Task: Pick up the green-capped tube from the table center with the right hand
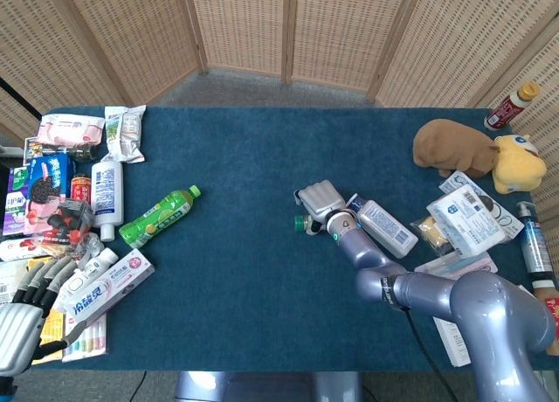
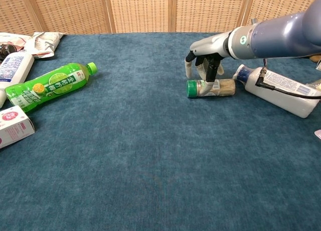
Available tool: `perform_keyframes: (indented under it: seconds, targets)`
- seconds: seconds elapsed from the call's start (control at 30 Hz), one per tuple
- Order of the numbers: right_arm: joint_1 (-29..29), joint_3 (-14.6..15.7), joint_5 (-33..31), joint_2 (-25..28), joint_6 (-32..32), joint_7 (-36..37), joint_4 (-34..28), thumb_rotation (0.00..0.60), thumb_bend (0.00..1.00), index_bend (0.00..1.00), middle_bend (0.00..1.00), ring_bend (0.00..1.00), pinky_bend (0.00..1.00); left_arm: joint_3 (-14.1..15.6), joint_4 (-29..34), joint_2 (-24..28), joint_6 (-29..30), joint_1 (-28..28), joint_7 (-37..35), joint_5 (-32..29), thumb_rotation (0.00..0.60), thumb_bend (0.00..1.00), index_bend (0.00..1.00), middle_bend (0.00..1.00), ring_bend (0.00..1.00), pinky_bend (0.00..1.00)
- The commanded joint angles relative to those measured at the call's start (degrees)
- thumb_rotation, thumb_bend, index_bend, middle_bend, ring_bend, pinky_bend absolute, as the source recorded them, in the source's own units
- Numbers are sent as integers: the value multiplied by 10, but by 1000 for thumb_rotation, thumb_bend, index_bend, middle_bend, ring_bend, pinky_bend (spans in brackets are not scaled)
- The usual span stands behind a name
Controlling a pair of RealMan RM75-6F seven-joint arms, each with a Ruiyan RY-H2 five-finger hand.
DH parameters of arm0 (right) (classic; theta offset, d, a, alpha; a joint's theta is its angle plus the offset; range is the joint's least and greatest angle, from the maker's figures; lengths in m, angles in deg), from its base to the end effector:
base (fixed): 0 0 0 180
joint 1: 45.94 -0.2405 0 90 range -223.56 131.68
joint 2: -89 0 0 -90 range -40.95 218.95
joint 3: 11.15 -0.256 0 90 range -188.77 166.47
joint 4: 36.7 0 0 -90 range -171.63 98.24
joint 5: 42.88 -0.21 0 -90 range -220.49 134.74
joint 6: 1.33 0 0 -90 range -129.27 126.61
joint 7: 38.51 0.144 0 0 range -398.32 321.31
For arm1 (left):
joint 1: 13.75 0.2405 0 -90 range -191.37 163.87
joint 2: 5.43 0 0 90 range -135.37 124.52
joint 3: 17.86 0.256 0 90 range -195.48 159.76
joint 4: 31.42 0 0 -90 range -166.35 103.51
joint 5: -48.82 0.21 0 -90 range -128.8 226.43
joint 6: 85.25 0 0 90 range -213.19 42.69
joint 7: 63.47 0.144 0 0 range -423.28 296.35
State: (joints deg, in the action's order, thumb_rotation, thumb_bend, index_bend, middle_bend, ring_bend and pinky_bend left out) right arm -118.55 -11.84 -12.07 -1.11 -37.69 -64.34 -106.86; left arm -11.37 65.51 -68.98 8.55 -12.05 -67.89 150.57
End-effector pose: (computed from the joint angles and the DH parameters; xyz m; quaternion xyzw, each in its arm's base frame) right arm -0.0851 -0.4293 -0.0415 0.8140 -0.3586 0.2205 0.4002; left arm -0.2785 0.1095 0.1427 -0.6139 -0.4190 -0.4487 0.4963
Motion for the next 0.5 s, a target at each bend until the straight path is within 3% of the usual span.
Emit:
perform_keyframes:
  seconds: [0.03,0.2,0.5]
  targets:
    - [28,-17,46,-12,-12,36,9,600,170,510,890,642,765,3,-3,1,5,2,-8,4,600,305,0,0,0,0]
    - [65,-39,111,2,-37,89,-2,600,166,641,1000,812,895,3,-11,4,14,7,-22,3,600,305,0,0,0,0]
    - [107,-81,144,111,-103,109,-150,600,166,651,1000,842,906,3,-19,-5,10,4,-28,7,600,304,0,0,0,0]
